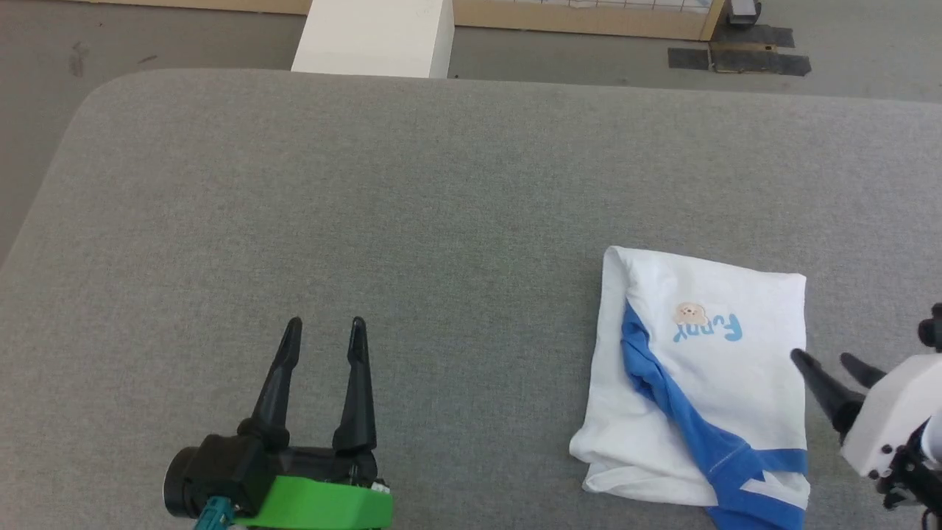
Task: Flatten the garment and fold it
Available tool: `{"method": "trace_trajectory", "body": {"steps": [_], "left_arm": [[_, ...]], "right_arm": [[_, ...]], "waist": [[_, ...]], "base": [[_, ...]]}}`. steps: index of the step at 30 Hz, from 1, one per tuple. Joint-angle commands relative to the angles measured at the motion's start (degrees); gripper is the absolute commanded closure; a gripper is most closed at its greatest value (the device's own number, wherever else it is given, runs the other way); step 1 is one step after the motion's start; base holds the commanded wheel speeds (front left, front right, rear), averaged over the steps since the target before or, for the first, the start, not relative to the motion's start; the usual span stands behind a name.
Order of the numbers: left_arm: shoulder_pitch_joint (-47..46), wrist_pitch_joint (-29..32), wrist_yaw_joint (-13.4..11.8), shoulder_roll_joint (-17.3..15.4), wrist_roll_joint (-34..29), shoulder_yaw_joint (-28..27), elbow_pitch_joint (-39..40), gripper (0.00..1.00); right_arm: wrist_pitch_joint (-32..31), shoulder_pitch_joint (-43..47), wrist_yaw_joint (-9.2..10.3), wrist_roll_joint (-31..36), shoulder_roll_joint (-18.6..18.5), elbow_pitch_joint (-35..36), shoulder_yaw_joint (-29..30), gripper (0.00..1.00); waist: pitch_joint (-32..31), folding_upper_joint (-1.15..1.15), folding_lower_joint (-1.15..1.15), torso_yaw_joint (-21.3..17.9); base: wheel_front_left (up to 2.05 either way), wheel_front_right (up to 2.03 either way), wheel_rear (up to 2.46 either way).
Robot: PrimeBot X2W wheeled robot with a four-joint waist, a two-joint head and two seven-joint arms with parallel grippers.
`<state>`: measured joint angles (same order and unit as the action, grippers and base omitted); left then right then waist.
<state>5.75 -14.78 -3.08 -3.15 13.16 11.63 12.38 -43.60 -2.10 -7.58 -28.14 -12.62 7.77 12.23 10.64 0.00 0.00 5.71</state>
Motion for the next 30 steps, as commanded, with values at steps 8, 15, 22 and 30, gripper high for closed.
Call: {"method": "trace_trajectory", "body": {"steps": [8, 15, 22, 30], "left_arm": [[-1.27, -0.22, 0.62, 0.27, -0.95, 0.67, -0.80, 0.00], [-1.47, -0.22, 0.86, 0.27, -1.68, 0.70, -1.04, 0.00], [-1.31, -0.22, 1.21, 0.27, -2.55, 0.55, -1.30, 0.00], [-0.88, -0.22, 1.49, 0.08, -3.63, -0.33, -0.20, 0.00]], "right_arm": [[0.84, -1.57, 0.09, 4.71, 3.73, -7.88, 1.79, 0.00], [2.61, -3.58, 0.09, 5.23, 4.20, -14.57, 1.65, 1.00], [5.68, -5.36, 0.09, 4.85, 2.89, -16.50, -0.89, 1.00], [4.89, -9.04, 0.09, 5.60, -5.62, -16.12, -3.86, 1.00]], "waist": [[1.48, 0.00, 0.00, 2.68], [1.95, 0.00, 0.00, 3.66], [0.51, 0.00, 0.00, 1.86], [0.30, 0.00, 0.00, -2.95]], "base": [[0.00, 0.00, 0.00], [0.00, 0.00, 0.00], [0.00, 0.00, 0.00], [0.00, 0.00, 0.00]]}}
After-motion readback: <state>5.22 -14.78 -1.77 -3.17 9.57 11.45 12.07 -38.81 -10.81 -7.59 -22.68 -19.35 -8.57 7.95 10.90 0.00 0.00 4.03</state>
